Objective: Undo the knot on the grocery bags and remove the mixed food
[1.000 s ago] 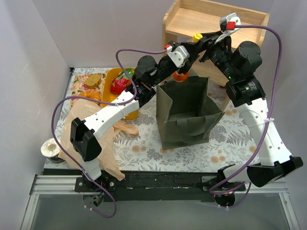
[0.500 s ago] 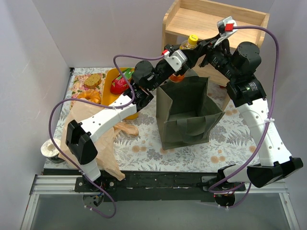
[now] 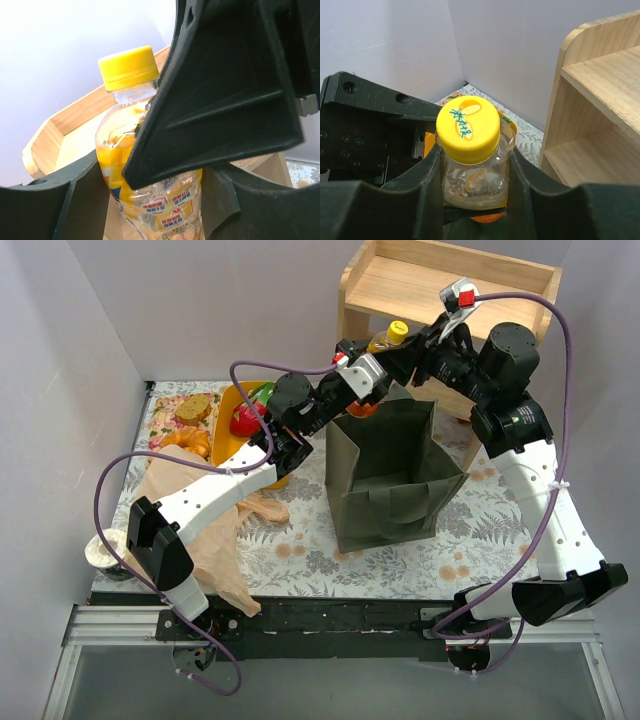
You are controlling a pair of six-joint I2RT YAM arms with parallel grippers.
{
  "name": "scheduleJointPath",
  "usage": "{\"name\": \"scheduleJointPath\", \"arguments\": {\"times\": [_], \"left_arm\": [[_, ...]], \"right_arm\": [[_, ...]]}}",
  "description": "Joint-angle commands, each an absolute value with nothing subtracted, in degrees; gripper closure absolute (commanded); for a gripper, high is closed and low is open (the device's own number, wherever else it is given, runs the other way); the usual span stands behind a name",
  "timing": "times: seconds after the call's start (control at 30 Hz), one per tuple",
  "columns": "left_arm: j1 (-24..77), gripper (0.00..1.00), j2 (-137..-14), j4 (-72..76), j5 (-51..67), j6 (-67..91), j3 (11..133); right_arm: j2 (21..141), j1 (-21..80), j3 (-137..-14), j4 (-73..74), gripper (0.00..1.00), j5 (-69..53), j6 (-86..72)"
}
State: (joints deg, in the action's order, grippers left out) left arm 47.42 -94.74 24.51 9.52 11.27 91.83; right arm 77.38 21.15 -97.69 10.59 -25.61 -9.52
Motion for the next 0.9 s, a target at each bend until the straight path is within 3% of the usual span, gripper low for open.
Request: {"name": "scheduleJointPath", "arguments": {"times": [0.0, 0.03, 0.13, 0.27, 0.53, 0.87], "left_arm": [[48.87, 0.84, -88.42, 32.61, 11.17, 8.35, 93.69], [48.78, 0.69, -88.42, 32.52, 10.9, 8.26, 93.78], [48.87, 0.26, -88.16, 31.38, 10.46, 8.7, 93.52], [48.87, 0.02, -86.93, 29.89, 9.93, 8.62, 92.11], [48.78, 0.02, -81.48, 28.04, 7.65, 7.65, 86.05], [48.78, 0.02, -78.4, 26.89, 7.56, 9.23, 81.57]], "right_arm": [[78.22, 20.66, -97.03, 10.2, 0.82, -34.27, -8.0], [78.14, 20.39, -97.64, 9.5, 0.98, -34.8, -7.21], [78.22, 18.73, -100.8, 8.0, 0.99, -34.89, -5.9], [79.98, 13.99, -107.39, 4.67, 0.99, -37.08, -5.97], [83.23, 5.98, -119.25, -2.19, 0.99, -32.44, -6.34], [86.03, 2.2, -126.63, -4.49, 0.99, -14.27, -1.15]]}}
